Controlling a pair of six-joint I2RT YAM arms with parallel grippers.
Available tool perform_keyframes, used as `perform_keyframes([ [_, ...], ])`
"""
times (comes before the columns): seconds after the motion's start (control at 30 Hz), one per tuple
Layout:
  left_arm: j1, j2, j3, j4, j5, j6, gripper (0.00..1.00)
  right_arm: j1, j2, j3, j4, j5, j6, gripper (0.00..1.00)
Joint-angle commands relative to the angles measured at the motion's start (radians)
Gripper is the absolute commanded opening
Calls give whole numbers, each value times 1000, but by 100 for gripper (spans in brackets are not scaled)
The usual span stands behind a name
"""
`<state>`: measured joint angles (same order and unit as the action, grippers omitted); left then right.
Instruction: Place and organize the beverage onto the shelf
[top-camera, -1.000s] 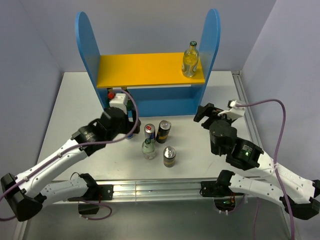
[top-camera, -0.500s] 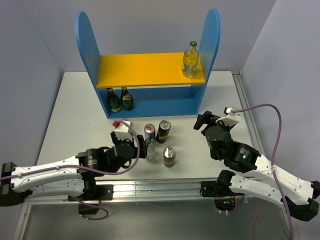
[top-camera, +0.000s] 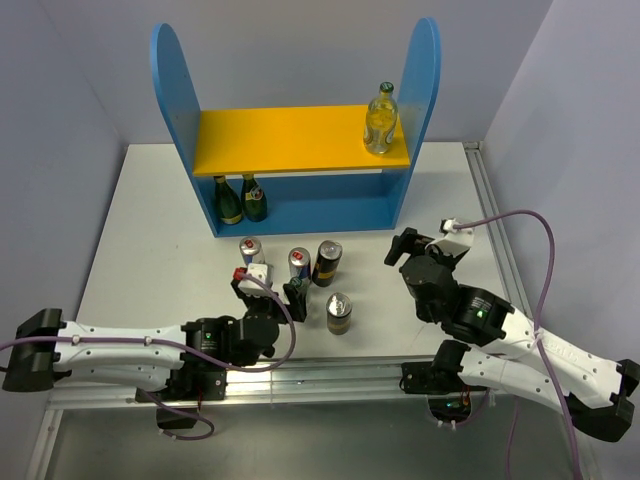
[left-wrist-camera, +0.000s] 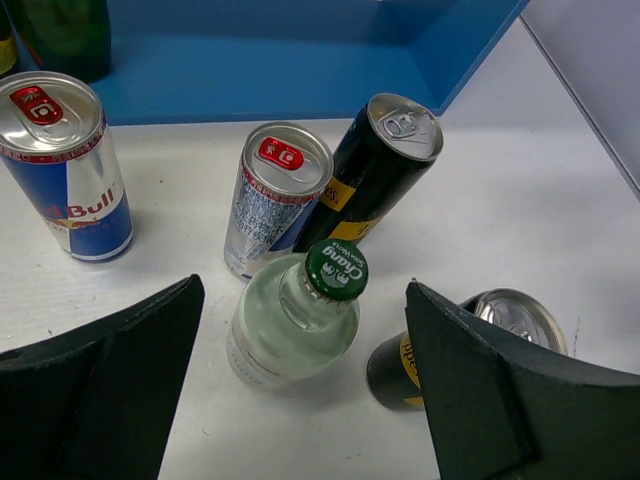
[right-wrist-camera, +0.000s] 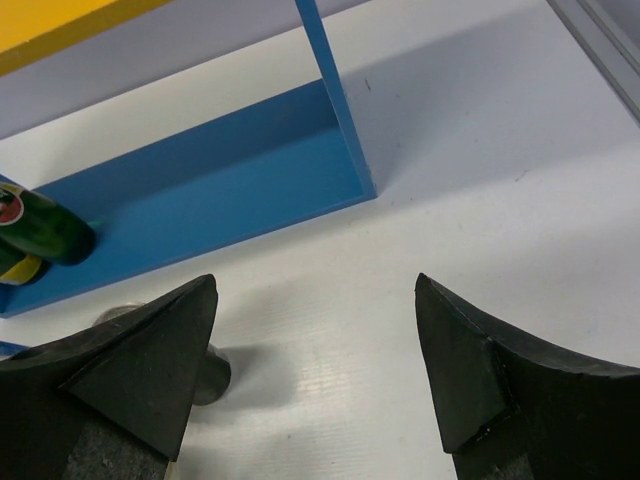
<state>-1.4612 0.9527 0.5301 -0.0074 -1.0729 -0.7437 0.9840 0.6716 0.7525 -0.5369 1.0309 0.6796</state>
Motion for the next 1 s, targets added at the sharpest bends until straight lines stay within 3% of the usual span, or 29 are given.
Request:
perform_keyframes([
  [0.0, -7, 30, -12, 159, -64, 86, 89, 5, -10, -12, 11, 34, 20, 86],
  [0.3, -1, 196, 44, 118, -130, 7, 86, 5, 0, -22, 14, 35, 17, 86],
  [0.67, 73, 250, 39, 287, -59, 147, 77, 5, -10, -41, 14, 35, 15, 87],
  [0.97, 107, 287, 47, 308, -21, 158, 56, 5, -14, -50, 23, 44, 9, 87],
])
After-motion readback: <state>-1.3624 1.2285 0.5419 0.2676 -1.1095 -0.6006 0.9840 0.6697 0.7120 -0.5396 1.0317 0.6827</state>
